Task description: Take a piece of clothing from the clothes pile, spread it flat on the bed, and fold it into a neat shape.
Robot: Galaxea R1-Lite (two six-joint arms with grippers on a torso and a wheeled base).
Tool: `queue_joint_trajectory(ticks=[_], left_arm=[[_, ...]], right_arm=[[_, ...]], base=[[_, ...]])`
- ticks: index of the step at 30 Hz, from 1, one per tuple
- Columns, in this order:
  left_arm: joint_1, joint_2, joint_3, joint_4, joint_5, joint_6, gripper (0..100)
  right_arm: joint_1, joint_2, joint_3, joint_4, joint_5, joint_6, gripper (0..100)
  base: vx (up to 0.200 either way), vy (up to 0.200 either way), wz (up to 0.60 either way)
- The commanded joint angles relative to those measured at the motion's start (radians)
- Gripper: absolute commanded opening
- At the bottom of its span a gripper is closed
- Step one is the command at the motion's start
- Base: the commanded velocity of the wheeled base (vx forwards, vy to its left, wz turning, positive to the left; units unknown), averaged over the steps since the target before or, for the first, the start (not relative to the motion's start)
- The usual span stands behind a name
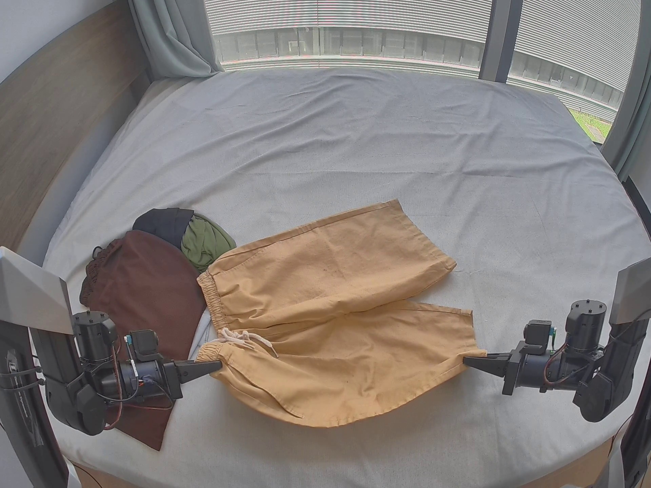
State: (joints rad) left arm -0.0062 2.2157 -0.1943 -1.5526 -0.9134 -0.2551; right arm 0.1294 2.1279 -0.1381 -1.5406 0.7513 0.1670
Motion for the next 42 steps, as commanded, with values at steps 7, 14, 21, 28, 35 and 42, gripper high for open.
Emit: queue_joint_trajectory(ticks=[7,14,21,28,35,42], left_arm=[[-0.005,-0.031,-0.037,0.000,0.047,-0.058,0],[-0.014,-0.064,-0.054,0.000,0.080,-0.130,0],[-0.012,-0.061,-0.071,0.000,0.085,-0.131,0],[-0.008,-0.056,-0.083,0.000,0.100,-0.135,0],[-0.008,-0.062,-0.091,0.000,0.119,-0.164,0],[-0.005,-0.059,-0.106,0.000,0.122,-0.165,0]], right_arm=[[0.001,-0.077,0.008,0.001,0.000,0.009,0],[0.001,-0.126,0.023,0.001,0.000,0.012,0],[0.013,-0.169,0.043,0.001,0.000,0.014,0],[0.027,-0.210,0.051,0.001,0.011,0.014,0],[0.026,-0.252,0.054,0.001,0.034,0.035,0],[0.026,-0.279,0.054,0.001,0.034,0.037,0]], base=[[0.000,0.000,0.00],[0.000,0.000,0.00],[0.000,0.000,0.00],[0.000,0.000,0.00],[0.000,0.000,0.00],[0.000,0.000,0.00]])
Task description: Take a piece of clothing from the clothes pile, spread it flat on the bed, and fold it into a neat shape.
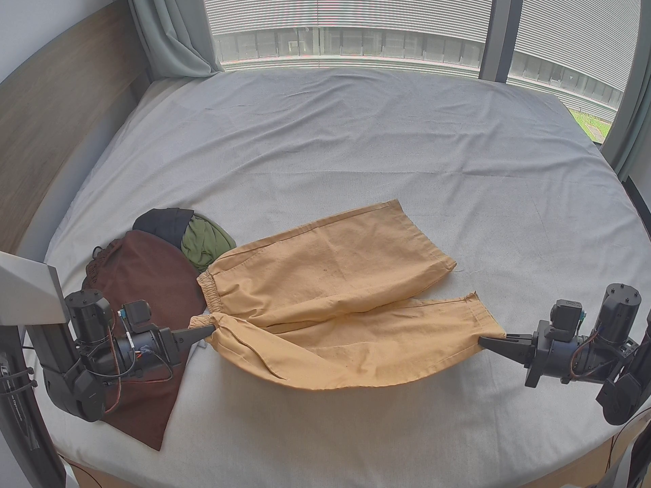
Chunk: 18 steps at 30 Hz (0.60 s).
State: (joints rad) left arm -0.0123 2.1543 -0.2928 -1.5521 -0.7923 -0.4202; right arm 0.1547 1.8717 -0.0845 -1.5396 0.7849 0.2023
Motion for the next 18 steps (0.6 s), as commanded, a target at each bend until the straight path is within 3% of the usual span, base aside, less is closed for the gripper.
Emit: queue_joint_trajectory(ticks=[1,18], left_arm=[[0.002,0.004,-0.014,0.000,0.001,-0.002,0],[0.005,0.006,-0.063,0.000,0.051,-0.065,0]], right_arm=[[0.000,-0.026,-0.001,-0.001,0.001,0.003,0],[0.002,-0.077,-0.018,-0.001,0.001,0.043,0]], base=[[0.000,0.000,0.00],[0.000,0.000,0.00]])
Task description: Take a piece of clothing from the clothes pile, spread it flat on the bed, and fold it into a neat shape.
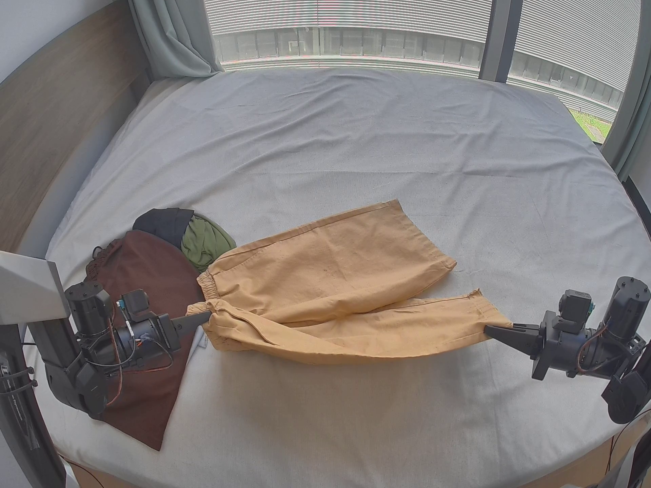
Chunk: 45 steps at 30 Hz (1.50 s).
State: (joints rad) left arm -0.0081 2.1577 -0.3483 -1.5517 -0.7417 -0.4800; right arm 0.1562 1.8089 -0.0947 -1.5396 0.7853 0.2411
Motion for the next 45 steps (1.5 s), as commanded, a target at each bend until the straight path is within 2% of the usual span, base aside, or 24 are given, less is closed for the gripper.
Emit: queue_joint_trajectory(ticks=[1,7,17,25,29,35,45], left_arm=[[0.002,0.002,-0.011,-0.001,0.001,-0.011,0],[0.002,0.005,-0.028,-0.001,0.035,-0.031,0],[0.002,-0.001,-0.040,-0.001,0.038,-0.051,0],[-0.003,-0.001,-0.040,-0.002,0.058,-0.052,0],[-0.003,-0.002,-0.043,-0.002,0.064,-0.051,0],[-0.003,-0.002,-0.044,-0.002,0.065,-0.051,0],[-0.001,-0.005,-0.047,-0.002,0.065,-0.051,0]], right_arm=[[0.000,-0.017,-0.010,-0.001,0.000,0.007,0],[0.020,-0.025,-0.033,-0.001,0.000,0.046,0],[0.023,-0.013,-0.129,-0.001,-0.015,0.138,0],[0.019,0.093,-0.247,-0.002,-0.018,0.182,0],[0.020,0.141,-0.326,-0.001,-0.072,0.230,0],[0.009,0.190,-0.447,-0.001,-0.078,0.296,0],[0.006,0.263,-0.542,-0.001,-0.080,0.310,0]], base=[[0.000,0.000,0.00],[0.000,0.000,0.00],[0.000,0.000,0.00],[0.000,0.000,0.00],[0.000,0.000,0.00],[0.000,0.000,0.00],[0.000,0.000,0.00]])
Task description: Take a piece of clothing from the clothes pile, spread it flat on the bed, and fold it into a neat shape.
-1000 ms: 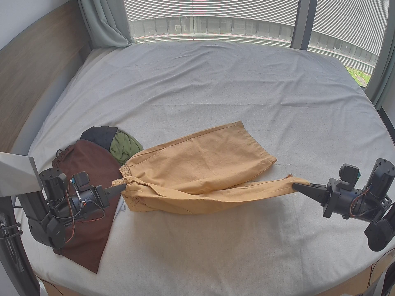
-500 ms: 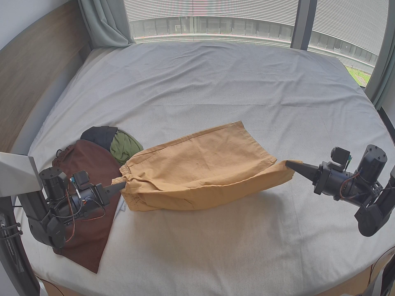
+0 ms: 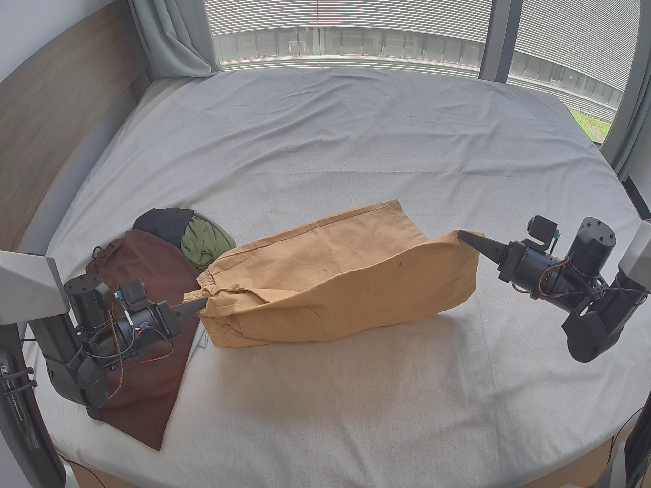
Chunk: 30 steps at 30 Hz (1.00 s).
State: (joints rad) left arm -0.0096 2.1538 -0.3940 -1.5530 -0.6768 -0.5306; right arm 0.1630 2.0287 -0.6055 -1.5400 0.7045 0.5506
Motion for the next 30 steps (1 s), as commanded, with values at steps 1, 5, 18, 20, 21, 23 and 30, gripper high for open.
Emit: queue_joint_trajectory(ticks=[1,5,18,20,21,23,30], left_arm=[[0.000,-0.002,-0.003,-0.001,0.000,0.000,0],[0.002,0.000,-0.012,-0.001,0.002,0.000,0],[0.002,0.001,-0.057,-0.001,0.052,-0.051,0],[0.000,0.001,-0.058,-0.001,0.052,-0.052,0],[-0.001,0.003,-0.062,-0.001,0.056,-0.054,0],[-0.001,0.004,-0.071,0.001,0.065,-0.058,0],[-0.004,0.011,-0.111,0.001,0.117,-0.112,0]], right_arm=[[0.001,0.047,-0.048,0.000,0.001,0.000,0],[0.000,0.062,-0.083,0.000,0.001,0.005,0],[-0.002,0.128,-0.260,0.004,0.003,0.068,0],[-0.011,0.142,-0.277,0.014,0.003,0.068,0],[-0.014,0.146,-0.283,0.020,0.003,0.068,0],[-0.016,0.153,-0.296,0.024,0.003,0.068,0],[-0.022,0.200,-0.390,0.058,0.003,0.075,0]], base=[[0.000,0.000,0.00],[0.000,0.000,0.00],[0.000,0.000,0.00],[0.000,0.000,0.00],[0.000,0.000,0.00],[0.000,0.000,0.00],[0.000,0.000,0.00]])
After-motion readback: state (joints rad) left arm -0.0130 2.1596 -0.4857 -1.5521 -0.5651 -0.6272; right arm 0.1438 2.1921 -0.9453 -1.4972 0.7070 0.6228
